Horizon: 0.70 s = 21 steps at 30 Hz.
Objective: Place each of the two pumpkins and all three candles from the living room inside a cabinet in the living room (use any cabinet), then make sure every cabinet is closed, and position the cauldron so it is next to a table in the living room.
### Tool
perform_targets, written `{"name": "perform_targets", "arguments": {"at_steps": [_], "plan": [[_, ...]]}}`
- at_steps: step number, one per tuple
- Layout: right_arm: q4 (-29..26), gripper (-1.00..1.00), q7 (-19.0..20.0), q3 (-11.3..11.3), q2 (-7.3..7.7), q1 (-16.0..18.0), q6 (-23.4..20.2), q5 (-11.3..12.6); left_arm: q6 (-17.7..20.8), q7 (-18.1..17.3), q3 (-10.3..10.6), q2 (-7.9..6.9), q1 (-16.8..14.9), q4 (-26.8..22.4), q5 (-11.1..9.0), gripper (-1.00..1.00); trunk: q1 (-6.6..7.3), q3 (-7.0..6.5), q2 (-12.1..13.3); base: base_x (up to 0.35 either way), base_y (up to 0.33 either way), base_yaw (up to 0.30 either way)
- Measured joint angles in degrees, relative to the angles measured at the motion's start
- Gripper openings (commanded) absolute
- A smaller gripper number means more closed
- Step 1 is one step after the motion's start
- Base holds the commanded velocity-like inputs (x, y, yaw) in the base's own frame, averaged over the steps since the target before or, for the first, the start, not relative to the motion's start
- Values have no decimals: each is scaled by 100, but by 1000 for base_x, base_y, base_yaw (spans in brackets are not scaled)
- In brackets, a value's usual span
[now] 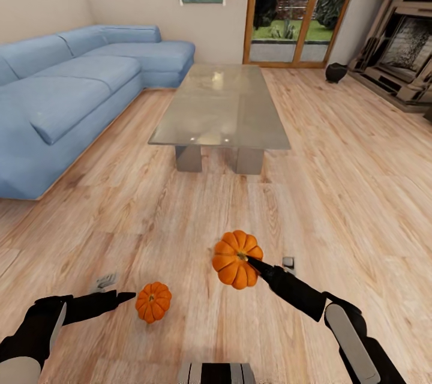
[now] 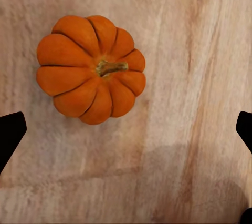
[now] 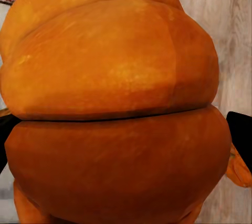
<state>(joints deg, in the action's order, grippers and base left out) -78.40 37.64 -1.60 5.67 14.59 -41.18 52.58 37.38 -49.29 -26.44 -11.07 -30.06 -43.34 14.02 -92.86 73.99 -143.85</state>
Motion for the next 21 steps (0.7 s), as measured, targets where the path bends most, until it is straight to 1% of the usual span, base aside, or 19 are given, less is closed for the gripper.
{"name": "perform_targets", "arguments": {"at_steps": [4, 6, 9, 11, 14, 16, 17, 18, 20, 21], "plan": [[-16, -100, 585, 0, 9, 0, -27, -5, -2, -1, -1, -1, 0, 1, -3, 100, -10, 89, -5, 0, 0, 0], [-15, -100, 732, 1, 11, 0, -22, -21, -2, -6, -1, -1, 0, 1, -3, 100, -16, 133, -8, 0, 0, 0], [-3, -100, 810, 1, 13, 0, -19, -38, -2, -8, -4, -1, 0, 0, -30, 100, -23, 199, -12, 0, 0, 0], [8, -100, 824, 1, 13, 0, -13, -42, -8, -7, -54, -6, 0, 1, -159, 100, -29, 244, -15, 0, 0, 0], [6, -100, 836, 1, 13, 0, -12, -40, 31, -60, -182, -41, 0, 1, -496, 100, -36, 310, -19, 0, 0, 0], [1, -100, 838, 1, 8, 0, -11, -41, 156, -332, -231, -186, 0, 1, -685, 100, -41, 354, -21, 0, 0, 0], [1, -100, 839, 1, 7, 0, -9, -43, 217, -512, -245, -274, 0, 1, -737, 100, -44, 377, -23, 0, 0, 0], [1, -100, 839, 1, 7, 0, -9, -43, 283, -751, -259, -392, -1, 1, -786, 100, -46, 399, -24, 0, 0, 0], [1, -100, 840, 1, 6, 0, -9, -42, 324, -956, -273, -513, 0, 1, -824, 100, -52, 443, -27, 0, 0, 0], [-1, -100, 840, -2, 5, 0, -10, -42, 331, -1003, -284, -547, 0, 1, -834, 100, -54, 465, -28, 0, 0, 0]]}}
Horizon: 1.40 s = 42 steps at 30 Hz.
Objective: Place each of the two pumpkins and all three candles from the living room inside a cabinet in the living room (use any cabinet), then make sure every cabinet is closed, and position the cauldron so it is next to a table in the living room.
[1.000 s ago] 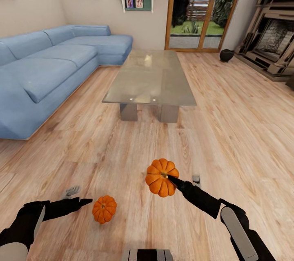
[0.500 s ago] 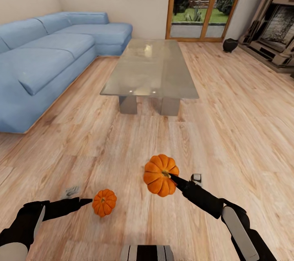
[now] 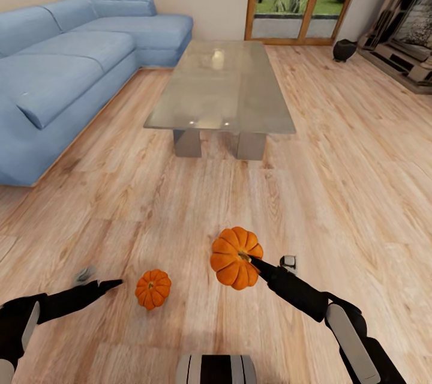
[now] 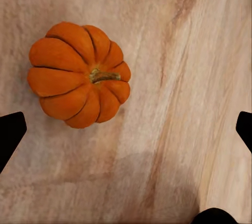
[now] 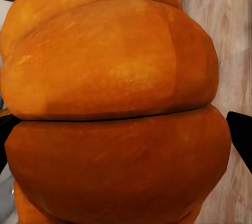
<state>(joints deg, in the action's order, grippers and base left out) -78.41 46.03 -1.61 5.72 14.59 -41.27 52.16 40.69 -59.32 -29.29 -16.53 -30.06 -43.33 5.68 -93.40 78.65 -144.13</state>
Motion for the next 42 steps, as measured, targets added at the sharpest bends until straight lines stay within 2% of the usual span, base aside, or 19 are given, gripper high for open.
{"name": "perform_targets", "arguments": {"at_steps": [7, 15, 18, 22, 26, 32, 42], "plan": [[7, -100, 0, 1, 0, 0, 10, -9, -6, -12, -346, -50, 0, 17, -9, 100, -18, 155, -9, 0, 0, 0], [-14, -100, -24, -48, -21, 0, 12, -25, -41, 14, -392, -21, 0, 18, -5, 100, -39, 332, -20, 0, 0, 0], [-23, -100, -50, -89, -159, 20, 17, 4, -50, 16, -393, -5, 0, 18, -5, 100, -46, 399, -24, 0, 0, 0], [-40, -100, -161, -93, -484, 200, 22, 13, -47, 15, -394, -10, 0, 18, -7, 100, -57, 487, -29, 0, 0, 0], [-35, -100, -224, -86, -638, 261, 61, -2, -37, 10, -415, -19, 0, 18, -12, 100, -67, 576, -35, 0, 0, 0], [-315, -100, -240, -51, -651, 254, 27, 5, -35, 8, -425, -17, 0, 17, -13, 100, -83, 709, -43, 0, 0, 0], [-351, -100, -249, -102, -666, 246, 27, -8, -39, 8, -429, -14, 0, 18, -20, 100, -108, 931, -56, 0, 0, 0]]}}
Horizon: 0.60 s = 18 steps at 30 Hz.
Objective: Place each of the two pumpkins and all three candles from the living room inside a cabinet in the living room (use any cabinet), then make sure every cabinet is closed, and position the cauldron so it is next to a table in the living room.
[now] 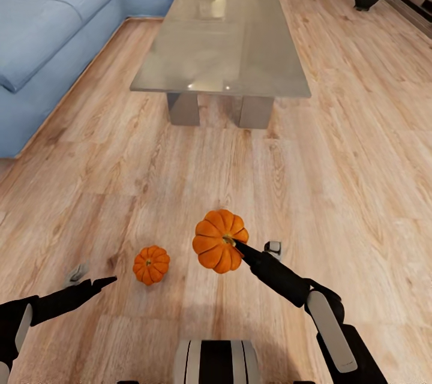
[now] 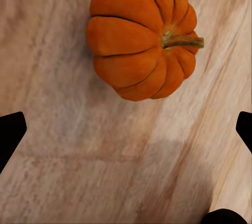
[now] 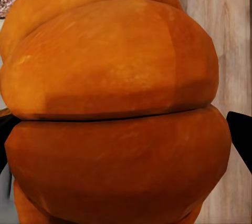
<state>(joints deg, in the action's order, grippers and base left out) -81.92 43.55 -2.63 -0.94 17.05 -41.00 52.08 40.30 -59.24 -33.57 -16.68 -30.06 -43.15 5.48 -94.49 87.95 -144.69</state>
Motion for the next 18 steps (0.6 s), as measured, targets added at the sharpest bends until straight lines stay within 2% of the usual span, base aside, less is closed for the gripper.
{"name": "perform_targets", "arguments": {"at_steps": [18], "plan": [[18, -100, -158, -41, -11, 0, 59, -30, 4, -50, 0, -8, 0, -2, -9, 100, -46, 399, -24, 0, 0, 0]]}}
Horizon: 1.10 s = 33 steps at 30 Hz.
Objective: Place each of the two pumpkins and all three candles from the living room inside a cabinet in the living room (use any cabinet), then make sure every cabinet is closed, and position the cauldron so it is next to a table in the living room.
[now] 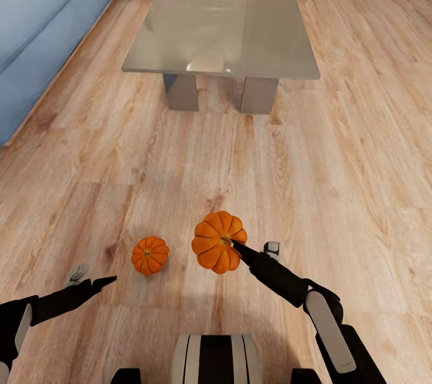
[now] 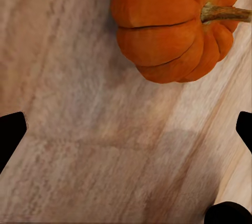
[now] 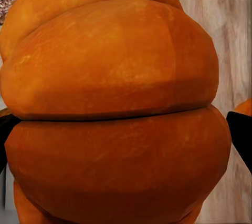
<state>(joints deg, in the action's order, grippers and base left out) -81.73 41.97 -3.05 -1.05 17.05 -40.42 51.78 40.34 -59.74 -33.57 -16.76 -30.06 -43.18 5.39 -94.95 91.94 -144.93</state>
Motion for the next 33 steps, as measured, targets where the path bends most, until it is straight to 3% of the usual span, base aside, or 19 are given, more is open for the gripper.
{"name": "perform_targets", "arguments": {"at_steps": [7, 13, 19, 33], "plan": [[5, -100, -10, -3, -75, 0, 0, -8, 0, -11, 0, -3, 0, 1, 1, 100, -18, 155, -9, 0, 0, 0], [7, -100, -8, -3, -113, 0, -3, -4, 0, -24, -7, -3, 0, 1, -2, 100, -18, 156, -10, 26, 0, 0], [8, -100, -4, -3, -116, 0, -4, -2, 6, -20, -170, -12, 0, 2, 7, 100, -18, 156, -10, 159, 0, 0], [16, -100, -4, 46, -69, 0, -62, 2, 5, -12, -191, -21, 0, 0, 14, 100, -18, 156, -10, 57, -40, 0]]}}
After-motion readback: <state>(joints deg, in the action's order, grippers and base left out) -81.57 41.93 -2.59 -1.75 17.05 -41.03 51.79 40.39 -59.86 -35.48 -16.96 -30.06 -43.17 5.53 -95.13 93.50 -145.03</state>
